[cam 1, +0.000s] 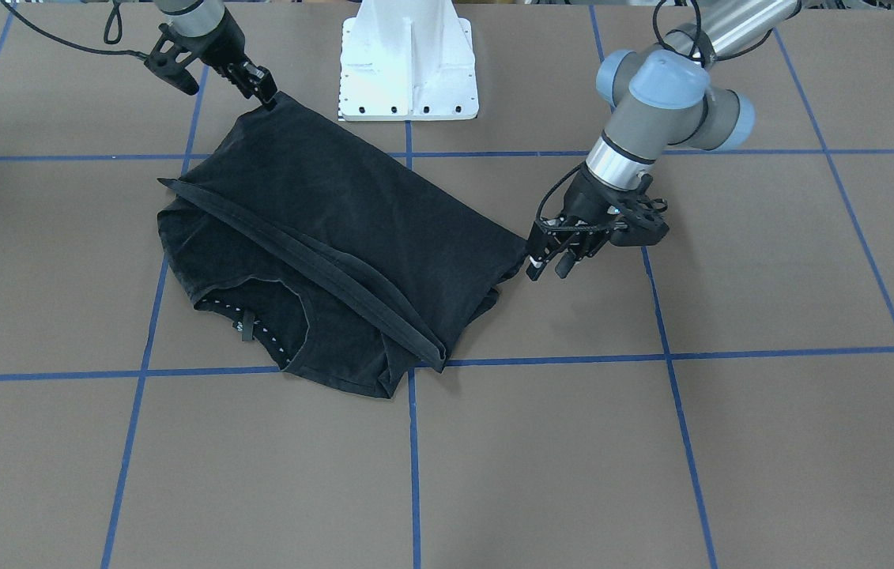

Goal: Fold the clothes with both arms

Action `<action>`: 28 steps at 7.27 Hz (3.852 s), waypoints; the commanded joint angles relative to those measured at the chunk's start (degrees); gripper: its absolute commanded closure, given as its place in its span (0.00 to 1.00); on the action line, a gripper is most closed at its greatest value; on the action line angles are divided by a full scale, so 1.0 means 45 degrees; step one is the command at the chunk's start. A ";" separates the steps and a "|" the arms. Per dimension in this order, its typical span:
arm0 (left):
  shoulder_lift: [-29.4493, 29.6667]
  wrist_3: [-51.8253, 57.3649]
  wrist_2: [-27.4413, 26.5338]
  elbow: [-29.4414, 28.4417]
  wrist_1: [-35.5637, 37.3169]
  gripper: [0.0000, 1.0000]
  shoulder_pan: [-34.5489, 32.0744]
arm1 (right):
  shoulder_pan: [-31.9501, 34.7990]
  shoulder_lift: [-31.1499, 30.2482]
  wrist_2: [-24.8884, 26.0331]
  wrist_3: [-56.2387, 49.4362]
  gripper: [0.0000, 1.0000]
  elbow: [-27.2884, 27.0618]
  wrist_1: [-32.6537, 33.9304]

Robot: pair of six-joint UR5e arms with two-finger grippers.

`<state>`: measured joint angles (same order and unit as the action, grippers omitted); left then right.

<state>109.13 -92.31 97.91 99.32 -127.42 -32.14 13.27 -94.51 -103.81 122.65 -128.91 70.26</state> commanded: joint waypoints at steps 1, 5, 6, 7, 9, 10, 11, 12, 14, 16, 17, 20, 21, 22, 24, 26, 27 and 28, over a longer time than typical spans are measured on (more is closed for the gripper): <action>-0.0188 -0.0150 -0.1032 0.0430 0.1399 0.38 0.1299 | 0.1693 0.0958 0.0003 -0.0880 0.00 0.0187 0.0867; -0.0267 -0.0364 -0.1269 0.0274 0.1401 0.43 0.1850 | 0.1992 0.1902 0.0062 -0.1396 0.00 0.0736 0.1711; -0.0248 -0.0385 -0.1269 0.0273 0.1401 0.71 0.1850 | 0.1992 0.1902 0.0004 -0.1396 0.00 0.0736 0.1711; -0.0286 -0.0424 -0.1269 0.0273 0.1401 1.00 0.1850 | 0.2011 0.1902 -0.0016 -0.1396 0.00 0.0736 0.1711; -0.0209 -0.0463 -0.1269 0.0525 0.1420 1.00 0.1792 | 0.2031 0.1902 -0.0036 -0.1395 0.00 0.0736 0.1711; -0.0189 -0.0502 -0.1269 0.0508 0.1439 1.00 0.1714 | 0.2031 0.1902 -0.0036 -0.1376 0.00 0.0697 0.1711; -0.0150 -0.0251 -0.1308 0.0160 0.1401 1.00 0.1269 | 0.2031 0.1902 -0.0016 -0.1376 0.00 0.0678 0.1711; 0.0411 0.0893 -0.1270 -0.0230 0.1362 1.00 0.0433 | 0.2031 0.1902 -0.0016 -0.1376 0.00 0.0678 0.1711; 0.2670 0.2170 -0.1211 -0.2778 0.1167 1.00 -0.1344 | 0.2244 0.1940 0.0120 -0.1376 0.00 0.0697 0.1711; 0.5482 0.3051 -0.1230 -0.7533 -0.1238 1.00 -0.2598 | 0.2500 0.1999 0.0062 -0.1376 0.00 0.0678 0.1692; 0.6558 0.3072 -0.1230 -0.9743 -0.2841 1.00 -0.2758 | 0.2519 0.2135 0.0120 -0.1357 0.00 0.0677 0.1691; 0.8751 0.3521 -0.1250 -1.3214 -0.4862 1.00 -0.2896 | 0.2598 0.2952 0.0624 -0.1259 0.00 0.0814 0.1691; 0.8969 0.3927 -0.1230 -1.3822 -0.5275 0.83 -0.2896 | 0.2559 0.3111 0.0822 -0.1259 0.00 0.0834 0.1691; 0.8991 0.4415 -0.1230 -1.3925 -0.5279 0.57 -0.2935 | 0.2539 0.3461 0.0824 -0.1259 0.00 0.1201 0.1711; 0.8913 0.4965 -0.1093 -1.3616 -0.5221 0.02 -0.3344 | 0.2519 0.4360 0.0824 -0.1394 0.00 0.2178 0.1711; 0.6703 0.5006 -0.0455 -1.0800 -0.4949 0.01 -0.3579 | 0.2054 0.4633 0.1017 -0.2246 0.08 0.2357 0.1750; 0.5487 0.5064 0.0112 -0.9563 -0.4928 0.01 -0.3599 | 0.1760 0.4945 0.1038 -0.4266 0.14 0.2357 0.2562; 0.4683 0.5064 0.0176 -0.8797 -0.4927 0.01 -0.3580 | 0.1410 0.5277 0.1058 -0.7244 0.18 0.2357 0.3460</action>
<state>135.56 -69.63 97.40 54.32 -149.72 -48.23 21.43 -72.51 -99.24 103.68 -118.36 81.54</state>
